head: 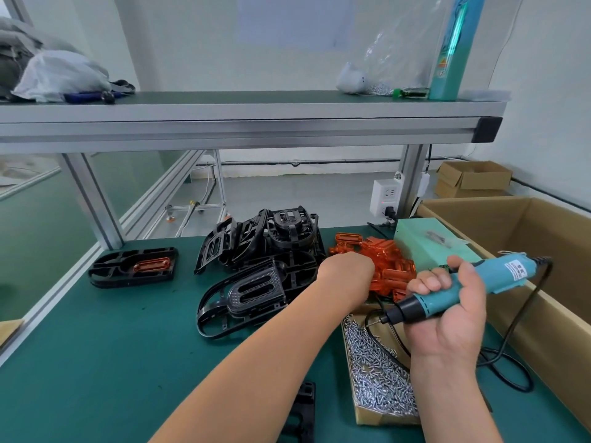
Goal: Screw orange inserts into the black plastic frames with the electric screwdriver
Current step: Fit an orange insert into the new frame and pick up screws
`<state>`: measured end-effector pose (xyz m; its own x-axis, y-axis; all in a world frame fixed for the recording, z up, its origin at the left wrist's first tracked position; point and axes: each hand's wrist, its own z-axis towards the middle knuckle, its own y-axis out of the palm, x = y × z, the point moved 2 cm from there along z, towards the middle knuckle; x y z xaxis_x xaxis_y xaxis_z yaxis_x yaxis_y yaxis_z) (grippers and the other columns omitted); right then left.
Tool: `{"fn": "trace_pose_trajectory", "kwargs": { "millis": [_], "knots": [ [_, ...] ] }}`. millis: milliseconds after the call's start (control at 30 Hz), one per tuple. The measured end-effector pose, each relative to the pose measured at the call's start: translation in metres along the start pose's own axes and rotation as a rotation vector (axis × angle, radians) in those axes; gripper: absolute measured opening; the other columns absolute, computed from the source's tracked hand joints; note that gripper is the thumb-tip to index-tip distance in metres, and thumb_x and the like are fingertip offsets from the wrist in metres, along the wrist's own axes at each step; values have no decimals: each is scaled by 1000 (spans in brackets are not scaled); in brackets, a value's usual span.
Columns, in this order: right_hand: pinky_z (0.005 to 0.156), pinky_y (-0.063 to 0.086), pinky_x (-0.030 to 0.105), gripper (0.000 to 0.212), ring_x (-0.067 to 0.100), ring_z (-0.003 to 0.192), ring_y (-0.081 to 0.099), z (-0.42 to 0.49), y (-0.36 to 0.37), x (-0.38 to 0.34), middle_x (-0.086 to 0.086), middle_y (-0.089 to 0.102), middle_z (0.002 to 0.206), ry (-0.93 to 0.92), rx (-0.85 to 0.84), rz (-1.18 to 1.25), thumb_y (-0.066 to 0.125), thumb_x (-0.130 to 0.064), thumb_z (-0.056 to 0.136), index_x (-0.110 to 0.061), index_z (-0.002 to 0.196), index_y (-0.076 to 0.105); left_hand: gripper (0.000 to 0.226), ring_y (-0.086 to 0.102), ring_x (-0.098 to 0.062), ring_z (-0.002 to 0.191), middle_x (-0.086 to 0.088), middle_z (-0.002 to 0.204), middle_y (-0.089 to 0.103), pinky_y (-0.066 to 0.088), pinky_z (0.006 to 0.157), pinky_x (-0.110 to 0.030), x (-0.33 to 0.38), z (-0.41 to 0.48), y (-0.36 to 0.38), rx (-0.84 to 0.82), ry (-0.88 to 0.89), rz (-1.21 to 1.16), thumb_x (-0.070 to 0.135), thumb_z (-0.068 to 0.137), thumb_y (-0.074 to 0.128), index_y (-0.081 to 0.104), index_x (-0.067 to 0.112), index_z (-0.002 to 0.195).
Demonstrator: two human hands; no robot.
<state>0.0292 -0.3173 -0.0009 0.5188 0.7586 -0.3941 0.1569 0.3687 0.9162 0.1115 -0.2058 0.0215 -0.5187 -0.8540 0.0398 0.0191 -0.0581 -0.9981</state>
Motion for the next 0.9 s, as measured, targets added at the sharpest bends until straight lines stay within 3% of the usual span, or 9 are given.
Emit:
{"fn": "trace_pose_trajectory", "kwargs": {
  "millis": [167, 333, 600, 900],
  "knots": [
    [57, 45, 19, 6, 6, 60, 46, 0, -1, -2, -7, 45, 73, -8, 3, 19, 60, -25, 104, -19, 102, 61, 30, 59, -33, 76, -3, 74, 52, 50, 64, -39, -4, -19, -13, 32, 3, -17, -4, 90, 59, 48, 14, 68],
    [60, 45, 20, 7, 6, 62, 48, -1, 0, -1, -7, 48, 73, -11, -1, 21, 66, -24, 100, -18, 102, 63, 13, 66, -31, 88, -4, 95, 69, 55, 73, -40, -25, -70, -28, 133, 6, -113, 11, 96, 55, 66, 16, 95],
    [63, 42, 20, 8, 7, 64, 47, -12, 6, 6, -7, 47, 75, 28, -67, -10, 65, -25, 102, -19, 104, 61, 4, 58, -8, 88, 15, 92, 63, 47, 80, -32, -80, -177, -24, 74, -5, -215, 37, 98, 58, 61, 34, 96],
    [63, 42, 22, 11, 8, 64, 46, -21, 12, 13, -7, 45, 76, 45, -108, -82, 69, -25, 99, -20, 104, 61, 12, 59, -3, 96, 17, 105, 64, 48, 87, -26, -98, -229, 9, 3, 15, -192, 45, 99, 56, 63, 38, 107]
  ]
}}
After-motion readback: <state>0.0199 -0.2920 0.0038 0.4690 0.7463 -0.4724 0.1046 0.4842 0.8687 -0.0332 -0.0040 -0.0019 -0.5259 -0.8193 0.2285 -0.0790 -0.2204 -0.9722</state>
